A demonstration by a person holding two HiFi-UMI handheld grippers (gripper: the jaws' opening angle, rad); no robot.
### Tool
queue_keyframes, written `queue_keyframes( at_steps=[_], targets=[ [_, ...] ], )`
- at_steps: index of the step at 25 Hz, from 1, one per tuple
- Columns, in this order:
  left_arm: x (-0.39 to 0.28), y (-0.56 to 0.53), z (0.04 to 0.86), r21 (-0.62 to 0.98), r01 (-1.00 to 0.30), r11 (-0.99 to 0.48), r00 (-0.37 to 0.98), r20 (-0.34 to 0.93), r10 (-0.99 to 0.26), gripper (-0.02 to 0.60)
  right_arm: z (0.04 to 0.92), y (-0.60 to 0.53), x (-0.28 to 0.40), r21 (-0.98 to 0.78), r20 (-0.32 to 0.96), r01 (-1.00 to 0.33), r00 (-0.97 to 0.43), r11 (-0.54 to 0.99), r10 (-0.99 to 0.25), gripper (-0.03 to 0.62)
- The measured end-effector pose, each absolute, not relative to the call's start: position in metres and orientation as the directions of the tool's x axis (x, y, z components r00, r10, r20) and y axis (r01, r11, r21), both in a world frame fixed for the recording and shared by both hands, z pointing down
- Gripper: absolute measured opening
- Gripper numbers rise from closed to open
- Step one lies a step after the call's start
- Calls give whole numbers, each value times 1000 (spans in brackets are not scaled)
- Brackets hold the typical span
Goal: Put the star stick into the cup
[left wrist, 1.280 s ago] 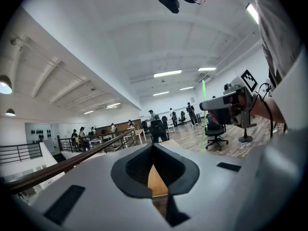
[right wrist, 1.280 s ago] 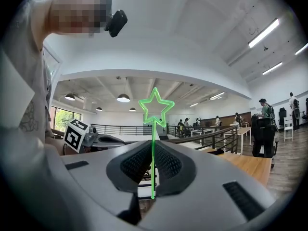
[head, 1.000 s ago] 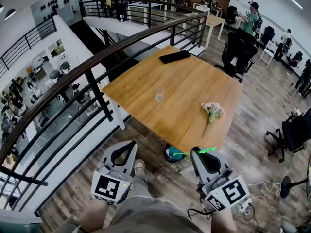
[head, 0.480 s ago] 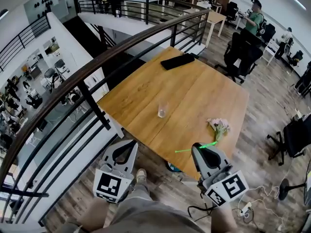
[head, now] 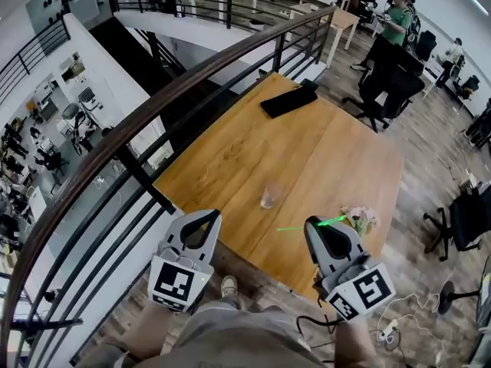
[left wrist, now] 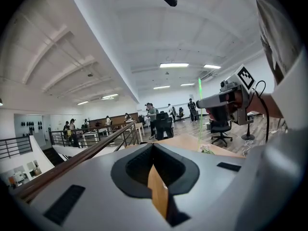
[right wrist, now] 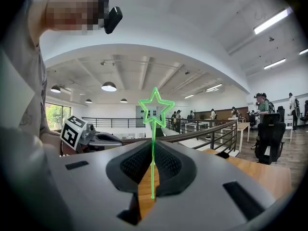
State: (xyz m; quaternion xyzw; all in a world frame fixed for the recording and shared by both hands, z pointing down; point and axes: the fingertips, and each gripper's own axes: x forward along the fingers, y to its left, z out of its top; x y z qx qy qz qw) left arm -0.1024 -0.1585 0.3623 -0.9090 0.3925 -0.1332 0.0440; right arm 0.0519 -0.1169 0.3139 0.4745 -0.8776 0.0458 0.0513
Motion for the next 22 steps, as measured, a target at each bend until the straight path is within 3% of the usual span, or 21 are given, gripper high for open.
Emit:
queue_keyframes(
  at_steps=[22],
  targets=[
    [-78,-217,381,-185,-725,-664,610,276,-743,17,336,-191,90,-37,163,-834,-548,550,-820,40]
  ],
)
